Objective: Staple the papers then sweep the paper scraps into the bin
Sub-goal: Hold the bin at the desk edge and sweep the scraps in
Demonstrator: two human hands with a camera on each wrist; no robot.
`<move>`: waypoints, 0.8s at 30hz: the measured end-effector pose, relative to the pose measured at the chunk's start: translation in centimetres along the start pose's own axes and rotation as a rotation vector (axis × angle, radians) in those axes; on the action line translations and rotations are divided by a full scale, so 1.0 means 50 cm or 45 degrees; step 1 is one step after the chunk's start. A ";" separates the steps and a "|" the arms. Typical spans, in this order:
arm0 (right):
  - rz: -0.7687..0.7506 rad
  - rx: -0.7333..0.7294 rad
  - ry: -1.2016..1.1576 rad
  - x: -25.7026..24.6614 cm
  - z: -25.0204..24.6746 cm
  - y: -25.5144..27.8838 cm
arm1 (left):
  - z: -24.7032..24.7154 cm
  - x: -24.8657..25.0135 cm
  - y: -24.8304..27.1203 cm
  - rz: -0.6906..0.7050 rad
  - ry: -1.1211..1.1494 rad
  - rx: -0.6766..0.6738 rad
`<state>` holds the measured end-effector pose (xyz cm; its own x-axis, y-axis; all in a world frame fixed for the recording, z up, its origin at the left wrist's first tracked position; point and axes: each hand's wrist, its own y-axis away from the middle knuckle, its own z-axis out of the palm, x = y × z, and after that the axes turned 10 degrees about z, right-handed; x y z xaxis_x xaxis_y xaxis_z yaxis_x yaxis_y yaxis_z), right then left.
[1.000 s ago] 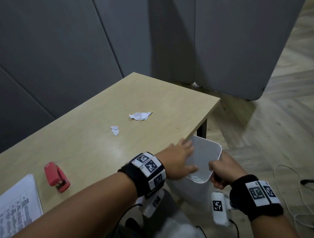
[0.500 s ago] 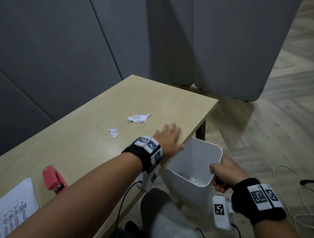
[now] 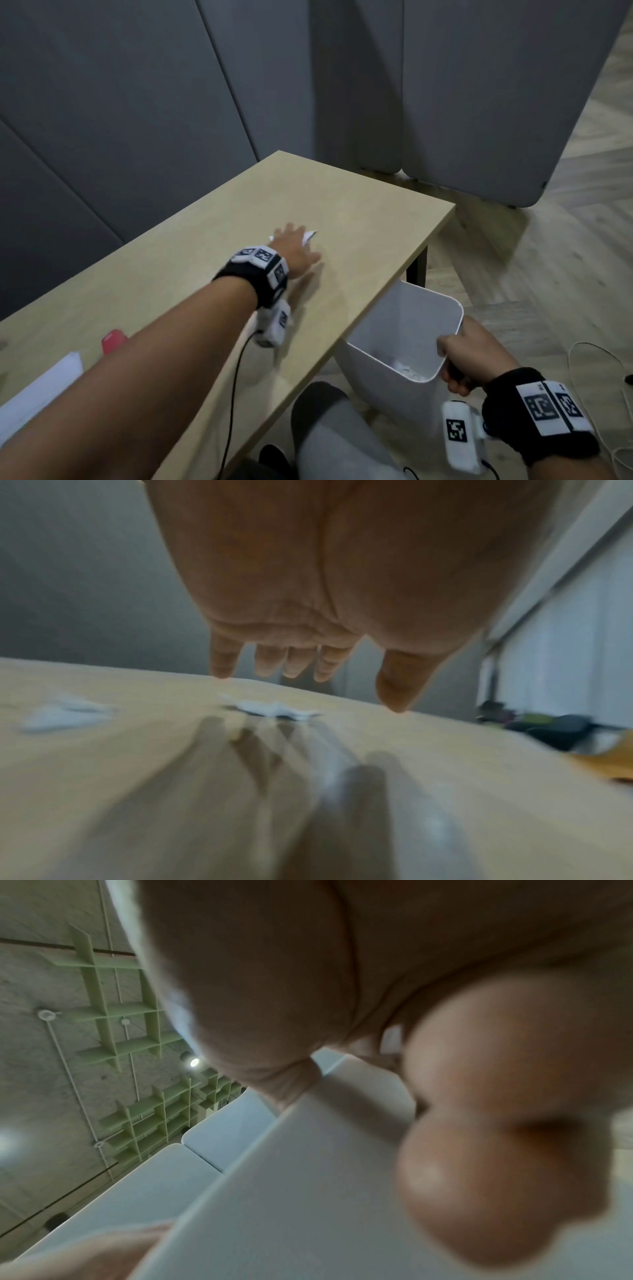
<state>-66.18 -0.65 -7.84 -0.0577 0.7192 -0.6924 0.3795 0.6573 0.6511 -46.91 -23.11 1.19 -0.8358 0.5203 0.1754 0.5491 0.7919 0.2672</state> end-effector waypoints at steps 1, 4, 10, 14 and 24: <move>0.000 -0.002 0.002 0.000 0.002 0.001 | -0.002 -0.027 -0.010 -0.059 -0.018 -0.040; 0.006 -0.008 0.009 -0.001 0.006 0.001 | 0.005 -0.060 -0.018 -0.049 0.002 -0.105; 0.003 -0.008 0.018 -0.008 0.008 -0.006 | 0.055 0.040 0.056 0.337 -0.065 -0.267; 0.005 -0.001 0.033 -0.013 0.012 -0.009 | 0.102 0.113 0.138 0.584 -0.037 -0.289; 0.011 -0.002 0.077 -0.021 0.010 0.006 | 0.072 0.105 0.118 0.569 0.309 0.150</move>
<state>-65.53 -1.34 -7.10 -0.1100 0.7370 -0.6669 0.3786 0.6514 0.6575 -48.05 -14.56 0.27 -0.4879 0.7380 0.4661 0.8371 0.5470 0.0102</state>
